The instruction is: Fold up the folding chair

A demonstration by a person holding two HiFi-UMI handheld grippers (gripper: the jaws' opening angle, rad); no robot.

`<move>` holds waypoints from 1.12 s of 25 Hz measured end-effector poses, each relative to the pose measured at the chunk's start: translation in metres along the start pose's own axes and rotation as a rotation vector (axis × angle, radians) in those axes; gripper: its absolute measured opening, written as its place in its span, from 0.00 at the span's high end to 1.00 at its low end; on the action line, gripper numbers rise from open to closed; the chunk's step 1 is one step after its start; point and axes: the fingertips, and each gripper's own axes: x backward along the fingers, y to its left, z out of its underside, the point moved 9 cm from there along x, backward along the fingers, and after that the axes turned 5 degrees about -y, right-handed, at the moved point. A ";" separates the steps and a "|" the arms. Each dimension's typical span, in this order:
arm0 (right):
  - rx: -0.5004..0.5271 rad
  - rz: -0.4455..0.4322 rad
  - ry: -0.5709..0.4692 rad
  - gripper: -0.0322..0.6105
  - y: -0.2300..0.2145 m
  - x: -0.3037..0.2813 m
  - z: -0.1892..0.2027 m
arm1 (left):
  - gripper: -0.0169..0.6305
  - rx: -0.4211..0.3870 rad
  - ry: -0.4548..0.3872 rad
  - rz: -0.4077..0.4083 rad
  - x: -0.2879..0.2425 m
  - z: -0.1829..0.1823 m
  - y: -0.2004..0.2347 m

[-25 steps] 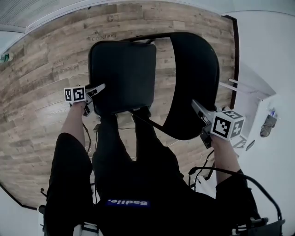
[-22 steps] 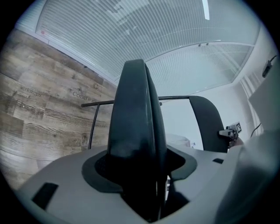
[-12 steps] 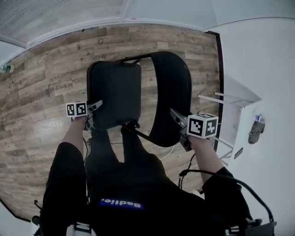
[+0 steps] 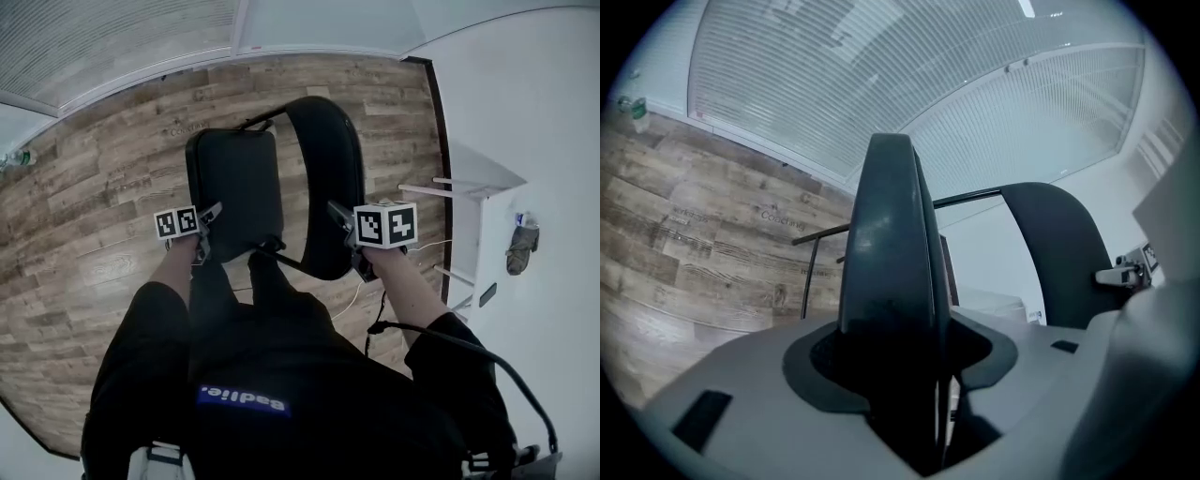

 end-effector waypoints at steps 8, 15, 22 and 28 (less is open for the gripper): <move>-0.007 0.028 0.005 0.85 0.001 0.024 -0.001 | 0.63 -0.012 0.007 -0.044 -0.009 0.009 -0.064; -0.016 0.039 0.002 0.84 0.009 0.036 -0.004 | 0.67 -0.012 -0.007 -0.034 -0.017 0.014 -0.105; -0.001 0.057 -0.002 0.82 0.015 0.050 -0.005 | 0.68 -0.013 0.005 -0.009 -0.036 0.023 -0.158; -0.009 0.072 -0.012 0.83 0.010 0.060 -0.005 | 0.72 -0.037 -0.004 -0.028 -0.052 0.030 -0.190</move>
